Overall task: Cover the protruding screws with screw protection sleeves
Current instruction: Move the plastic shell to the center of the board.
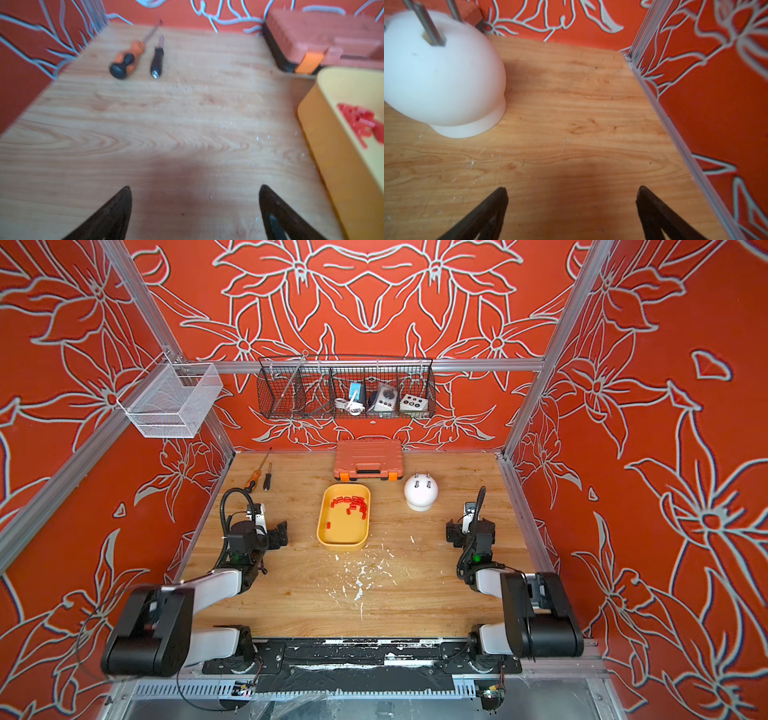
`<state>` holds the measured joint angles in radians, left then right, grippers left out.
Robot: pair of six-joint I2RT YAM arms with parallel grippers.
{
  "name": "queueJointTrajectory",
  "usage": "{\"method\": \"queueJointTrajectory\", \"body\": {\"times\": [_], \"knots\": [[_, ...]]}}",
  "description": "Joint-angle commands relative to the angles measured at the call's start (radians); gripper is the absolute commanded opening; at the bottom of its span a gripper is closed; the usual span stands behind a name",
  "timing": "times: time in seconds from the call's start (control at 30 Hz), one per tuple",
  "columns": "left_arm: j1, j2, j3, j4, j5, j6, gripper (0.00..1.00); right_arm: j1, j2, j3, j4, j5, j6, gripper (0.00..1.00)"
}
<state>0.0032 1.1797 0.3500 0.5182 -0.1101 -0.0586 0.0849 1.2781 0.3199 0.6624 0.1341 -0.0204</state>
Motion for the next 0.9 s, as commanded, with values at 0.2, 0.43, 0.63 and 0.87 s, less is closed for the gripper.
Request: {"method": "queueJointTrajectory", "body": {"times": [0.2,0.43,0.63,0.87], "knots": [[-0.304,-0.294,0.395,-0.473,0.021,-0.221,0.88,0.059,-0.213,0.485,-0.587,-0.26,0.485,0.92],[-0.41,0.029,0.564,-0.556,0.324,-0.181,0.91,0.126,0.338,1.208,-1.227,-0.283,0.318,0.96],[-0.425,0.05,0.496,-0.461,0.462,-0.176,0.92,0.119,0.583,1.456,-1.404,-0.282,0.249,0.98],[-0.431,-0.001,0.405,-0.417,0.445,-0.188,0.94,0.121,0.817,1.676,-1.546,-0.238,0.197,0.99]]}}
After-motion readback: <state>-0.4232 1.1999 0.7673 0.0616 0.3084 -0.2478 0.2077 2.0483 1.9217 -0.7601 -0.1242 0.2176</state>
